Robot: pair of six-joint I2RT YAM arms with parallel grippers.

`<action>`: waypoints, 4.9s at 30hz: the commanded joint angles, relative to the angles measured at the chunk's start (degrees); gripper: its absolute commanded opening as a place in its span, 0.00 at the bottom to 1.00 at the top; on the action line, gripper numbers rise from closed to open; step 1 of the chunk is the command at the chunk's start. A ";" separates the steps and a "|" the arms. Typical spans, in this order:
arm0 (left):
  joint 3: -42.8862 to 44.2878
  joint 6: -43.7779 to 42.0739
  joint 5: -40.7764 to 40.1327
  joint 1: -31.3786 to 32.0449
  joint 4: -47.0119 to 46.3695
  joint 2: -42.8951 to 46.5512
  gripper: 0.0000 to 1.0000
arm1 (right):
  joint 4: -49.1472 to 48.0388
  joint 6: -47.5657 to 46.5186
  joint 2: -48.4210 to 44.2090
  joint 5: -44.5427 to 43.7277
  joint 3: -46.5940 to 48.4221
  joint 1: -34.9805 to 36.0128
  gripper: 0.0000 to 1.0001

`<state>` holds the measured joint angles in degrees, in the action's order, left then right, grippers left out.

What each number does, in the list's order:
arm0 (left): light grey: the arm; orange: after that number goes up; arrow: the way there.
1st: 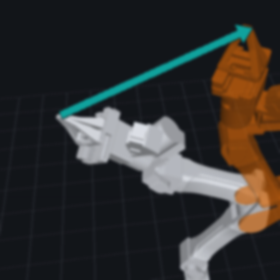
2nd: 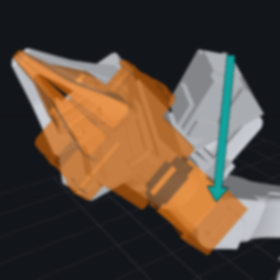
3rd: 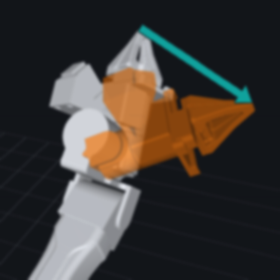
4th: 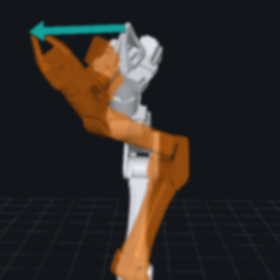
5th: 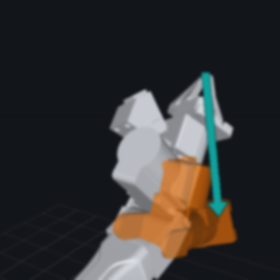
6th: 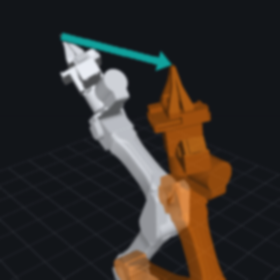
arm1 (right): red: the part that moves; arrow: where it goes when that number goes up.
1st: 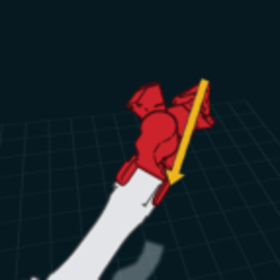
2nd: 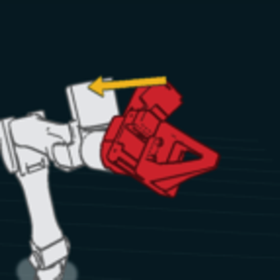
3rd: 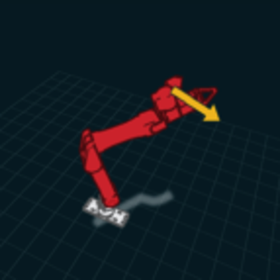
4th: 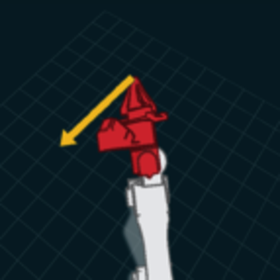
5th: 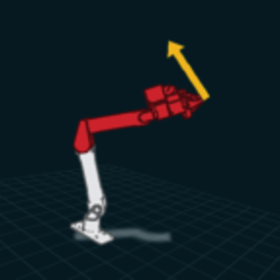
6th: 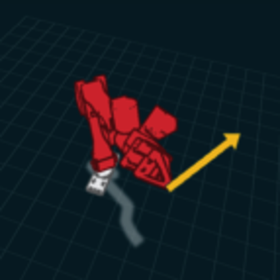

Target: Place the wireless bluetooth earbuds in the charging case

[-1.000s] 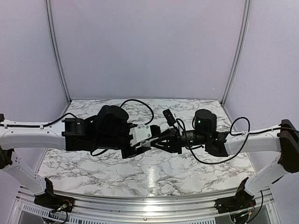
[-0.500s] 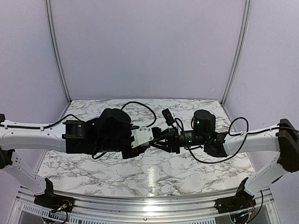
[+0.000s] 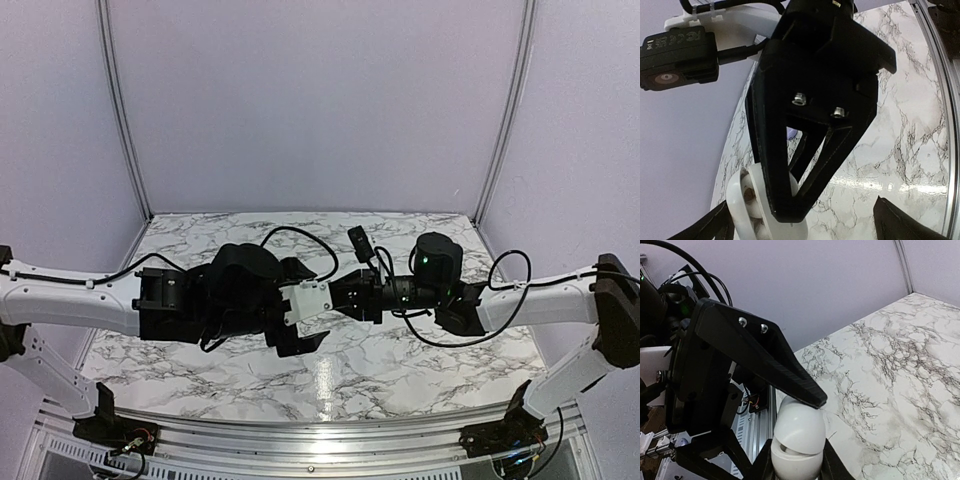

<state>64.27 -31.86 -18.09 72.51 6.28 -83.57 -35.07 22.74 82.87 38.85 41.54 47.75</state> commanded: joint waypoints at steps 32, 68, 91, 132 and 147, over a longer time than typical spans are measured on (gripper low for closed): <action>-7.93 15.04 33.64 -13.47 -10.30 12.34 0.67 | 2.20 -8.68 -2.95 1.58 3.12 0.43 0.00; -4.32 1.02 5.83 -5.01 -6.37 4.36 0.21 | -2.76 3.47 -1.01 1.13 2.84 0.86 0.42; -5.29 2.88 6.69 -5.05 -6.62 6.54 0.59 | -2.48 1.49 -0.40 4.71 2.89 -0.70 0.14; -2.94 13.30 28.29 -11.95 -3.10 8.86 0.50 | 6.81 -14.97 -2.37 6.91 4.00 0.85 0.00; -0.11 13.88 24.78 -12.34 -0.27 5.42 0.48 | 7.39 -15.80 -2.26 7.95 4.27 1.12 0.00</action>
<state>62.48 -18.79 8.40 60.80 4.58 -77.97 -27.33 8.23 80.88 45.74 43.62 48.25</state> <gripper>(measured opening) 0.482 0.251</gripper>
